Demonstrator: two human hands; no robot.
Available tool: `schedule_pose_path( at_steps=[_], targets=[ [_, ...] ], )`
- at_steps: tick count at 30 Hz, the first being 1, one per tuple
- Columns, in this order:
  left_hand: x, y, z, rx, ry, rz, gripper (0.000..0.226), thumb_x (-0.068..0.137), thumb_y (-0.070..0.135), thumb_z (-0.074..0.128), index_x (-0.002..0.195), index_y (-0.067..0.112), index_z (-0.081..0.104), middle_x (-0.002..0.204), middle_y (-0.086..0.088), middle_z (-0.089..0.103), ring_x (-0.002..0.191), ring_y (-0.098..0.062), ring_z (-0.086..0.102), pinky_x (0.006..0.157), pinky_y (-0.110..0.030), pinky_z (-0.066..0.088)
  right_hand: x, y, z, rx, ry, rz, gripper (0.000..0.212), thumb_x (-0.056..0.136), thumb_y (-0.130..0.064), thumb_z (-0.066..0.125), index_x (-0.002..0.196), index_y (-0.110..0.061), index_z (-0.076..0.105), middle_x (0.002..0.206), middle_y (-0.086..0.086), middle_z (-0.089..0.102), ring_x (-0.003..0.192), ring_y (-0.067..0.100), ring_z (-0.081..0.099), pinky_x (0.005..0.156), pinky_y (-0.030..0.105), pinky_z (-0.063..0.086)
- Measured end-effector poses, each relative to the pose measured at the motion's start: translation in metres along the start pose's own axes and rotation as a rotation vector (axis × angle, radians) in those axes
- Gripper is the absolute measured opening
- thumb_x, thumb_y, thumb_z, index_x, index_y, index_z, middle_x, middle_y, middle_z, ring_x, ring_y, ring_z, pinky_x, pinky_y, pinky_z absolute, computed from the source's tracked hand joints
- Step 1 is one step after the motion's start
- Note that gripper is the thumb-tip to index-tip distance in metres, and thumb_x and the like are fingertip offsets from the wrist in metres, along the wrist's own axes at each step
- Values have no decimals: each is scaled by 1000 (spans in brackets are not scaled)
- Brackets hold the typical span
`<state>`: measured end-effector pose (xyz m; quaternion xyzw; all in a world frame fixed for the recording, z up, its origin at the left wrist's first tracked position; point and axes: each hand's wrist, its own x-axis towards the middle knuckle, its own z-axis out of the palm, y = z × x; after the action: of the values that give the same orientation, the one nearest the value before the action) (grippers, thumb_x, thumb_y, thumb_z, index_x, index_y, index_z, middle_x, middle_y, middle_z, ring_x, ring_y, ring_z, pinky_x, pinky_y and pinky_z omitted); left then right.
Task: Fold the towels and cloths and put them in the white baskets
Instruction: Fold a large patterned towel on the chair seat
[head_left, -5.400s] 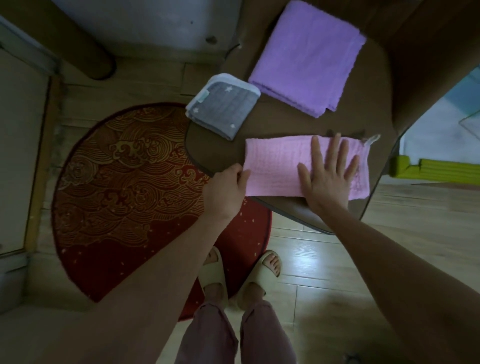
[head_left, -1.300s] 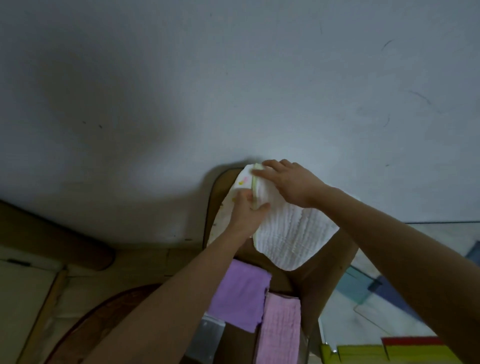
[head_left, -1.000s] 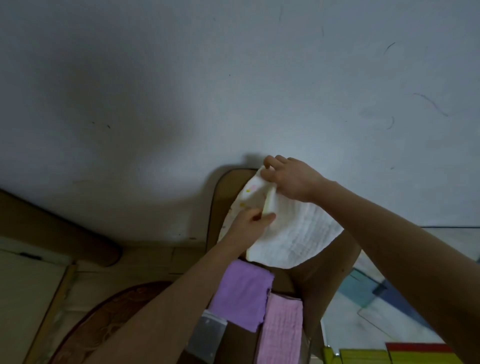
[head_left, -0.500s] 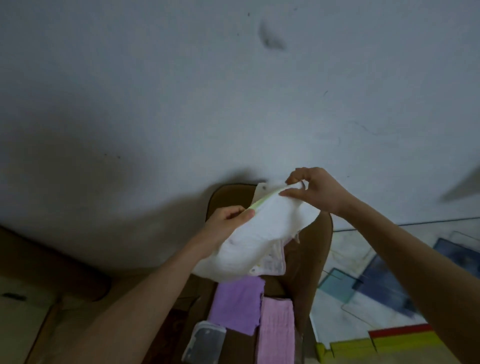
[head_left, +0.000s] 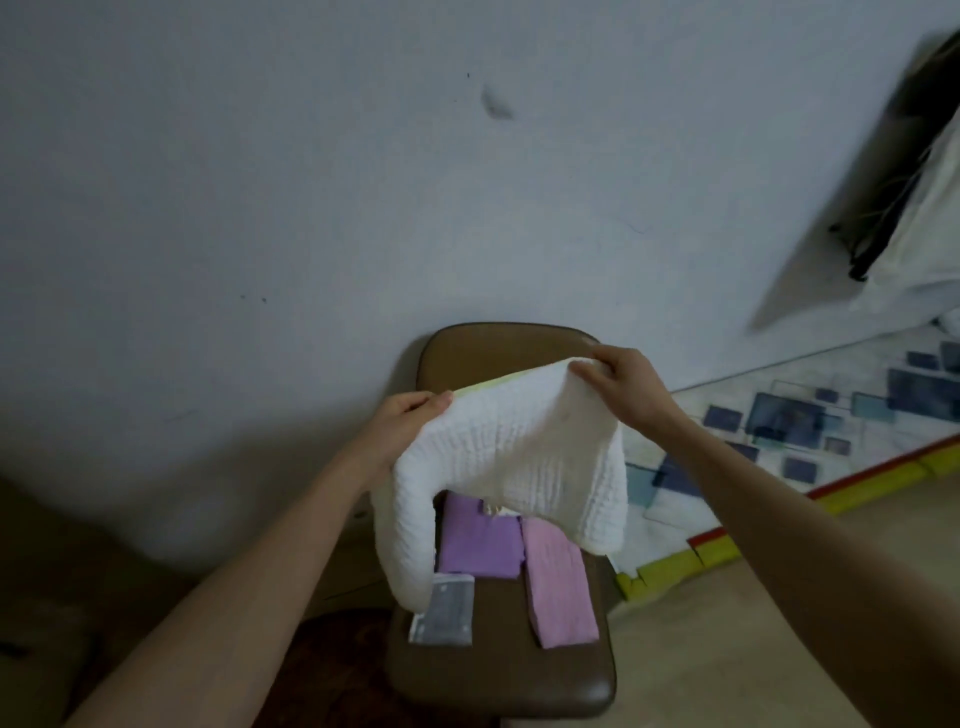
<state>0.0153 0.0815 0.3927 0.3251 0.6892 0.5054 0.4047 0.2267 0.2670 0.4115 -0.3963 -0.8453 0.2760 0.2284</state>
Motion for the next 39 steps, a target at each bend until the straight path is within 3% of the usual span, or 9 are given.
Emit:
schedule_pose_path(
  at_steps=[4,8,15,19,21,24,28,33,39],
  targets=[
    [-34,-27,-23,490,-170,17,29,93,37,60,71,21,69,68,2,62,64,-8,54,61,-22,40,-53,0,5,-101,53,100,29,91,-31,60,79,-5,65,76,12,66,75,29,60,63,37,44],
    [-51,-40,-23,647,23,58,40,94,36,58,57,22,56,56,5,50,58,-12,48,56,-26,33,-106,0,25,-330,-157,158,19,95,-25,53,81,-12,56,81,8,60,81,32,58,60,33,33],
    [-80,-35,26,227,-119,84,29,97,39,52,83,21,68,75,2,56,71,-9,50,67,-25,38,-138,-34,53,408,-104,326,12,93,-26,61,91,-14,63,84,1,62,78,16,58,64,27,45],
    [-91,-32,29,218,-247,175,18,95,36,57,87,32,72,83,2,69,74,-2,56,67,-19,43,-143,-43,56,452,-380,204,46,86,-27,72,129,-30,55,110,-1,61,94,11,62,76,32,55],
    [-95,-32,27,244,-308,187,16,95,32,58,90,30,73,93,-6,70,80,-9,59,72,-26,46,-144,-43,58,458,-528,151,55,87,-17,70,137,-30,50,105,1,60,71,-3,59,58,20,50],
    [-99,-35,21,264,-312,190,17,94,28,60,92,21,75,91,-10,70,80,-13,61,73,-30,45,-143,-44,63,439,-685,127,26,90,-17,67,115,-10,67,96,6,65,62,-4,60,53,11,45],
    [-105,-45,11,284,-250,123,17,93,28,62,89,18,75,83,3,72,78,-6,65,74,-27,49,-140,-35,82,391,-534,101,25,88,-28,68,92,-3,71,96,12,65,91,30,63,80,38,51],
    [-110,-69,-15,329,-143,-54,30,92,38,61,70,20,68,62,7,60,59,-3,55,59,-21,40,-133,-23,77,479,-344,194,31,94,-29,61,84,0,68,88,8,59,80,16,56,74,23,45],
    [-104,-78,-13,108,64,-41,17,89,43,64,92,29,73,96,5,72,95,-16,66,85,-34,52,-141,-28,71,558,-429,174,40,95,-44,54,92,-8,71,83,6,64,79,22,61,70,27,51]
  ],
)
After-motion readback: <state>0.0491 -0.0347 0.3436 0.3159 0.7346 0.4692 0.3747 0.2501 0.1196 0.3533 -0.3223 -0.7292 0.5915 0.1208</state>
